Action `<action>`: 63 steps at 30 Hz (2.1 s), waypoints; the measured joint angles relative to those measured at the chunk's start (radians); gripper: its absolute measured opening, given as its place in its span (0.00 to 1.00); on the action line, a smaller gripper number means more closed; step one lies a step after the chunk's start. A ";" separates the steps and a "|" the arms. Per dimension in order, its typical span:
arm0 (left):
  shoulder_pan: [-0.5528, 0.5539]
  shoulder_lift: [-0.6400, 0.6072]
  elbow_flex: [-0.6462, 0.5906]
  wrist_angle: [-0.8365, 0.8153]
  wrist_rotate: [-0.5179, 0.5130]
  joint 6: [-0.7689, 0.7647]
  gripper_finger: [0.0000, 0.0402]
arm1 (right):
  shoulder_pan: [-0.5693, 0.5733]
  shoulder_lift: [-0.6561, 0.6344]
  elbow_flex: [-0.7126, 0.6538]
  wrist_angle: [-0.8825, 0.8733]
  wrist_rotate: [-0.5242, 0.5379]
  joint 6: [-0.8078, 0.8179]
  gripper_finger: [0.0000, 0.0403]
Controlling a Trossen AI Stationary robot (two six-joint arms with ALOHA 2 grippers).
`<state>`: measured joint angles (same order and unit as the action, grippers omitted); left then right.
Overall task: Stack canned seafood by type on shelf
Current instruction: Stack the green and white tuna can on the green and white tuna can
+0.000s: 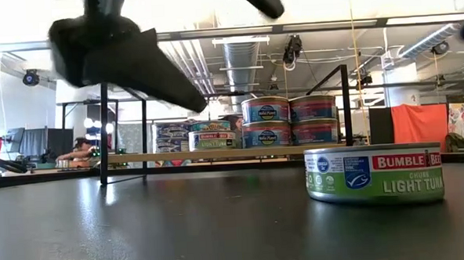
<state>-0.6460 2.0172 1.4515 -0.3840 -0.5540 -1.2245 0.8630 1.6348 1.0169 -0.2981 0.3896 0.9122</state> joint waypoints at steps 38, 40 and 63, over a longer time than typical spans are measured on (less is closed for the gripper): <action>0.190 0.119 -0.146 0.206 -0.043 0.168 0.89 | 0.011 0.379 0.045 0.080 0.652 0.330 0.99; 0.186 0.133 -0.145 0.245 -0.062 0.172 0.89 | 0.004 0.379 0.045 0.091 0.673 0.319 0.99; 0.183 0.149 -0.151 0.315 -0.040 0.320 0.83 | -0.072 0.425 0.037 0.217 0.669 0.213 0.99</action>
<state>-0.4629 2.1658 1.3009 -0.0692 -0.5938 -0.9046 0.7914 2.0598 1.0534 -0.0814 1.0582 1.1252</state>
